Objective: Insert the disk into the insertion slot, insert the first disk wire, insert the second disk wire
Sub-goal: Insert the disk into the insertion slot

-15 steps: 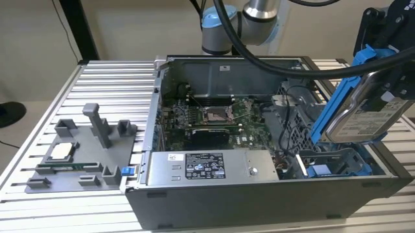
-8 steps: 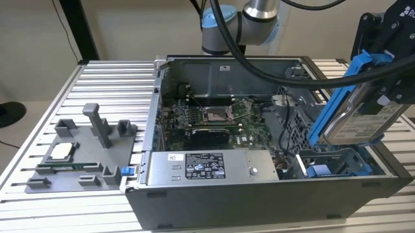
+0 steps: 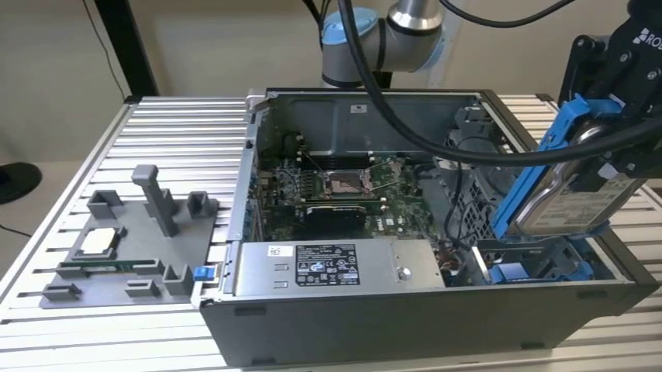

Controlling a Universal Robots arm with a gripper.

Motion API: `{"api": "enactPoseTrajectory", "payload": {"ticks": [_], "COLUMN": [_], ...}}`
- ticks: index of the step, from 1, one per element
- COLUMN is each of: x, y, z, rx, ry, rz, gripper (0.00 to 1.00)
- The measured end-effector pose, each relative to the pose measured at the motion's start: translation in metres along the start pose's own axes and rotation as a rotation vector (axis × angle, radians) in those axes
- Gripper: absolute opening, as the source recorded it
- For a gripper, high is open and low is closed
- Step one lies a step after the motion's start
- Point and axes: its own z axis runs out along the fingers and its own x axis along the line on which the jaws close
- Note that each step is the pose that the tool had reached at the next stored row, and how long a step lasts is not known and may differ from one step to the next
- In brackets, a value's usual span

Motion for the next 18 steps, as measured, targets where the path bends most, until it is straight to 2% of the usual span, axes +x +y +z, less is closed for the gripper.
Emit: {"api": "enactPoseTrajectory", "payload": {"ticks": [7,18], "x": [0.0000,0.0002], "y": [-0.0040,-0.0053], "z": [0.0116,0.0308], "rx": [0.0001,0.0000], "ry": [-0.0008,-0.0033], "rz": [0.000,0.000], "gripper": [0.00,0.00]}}
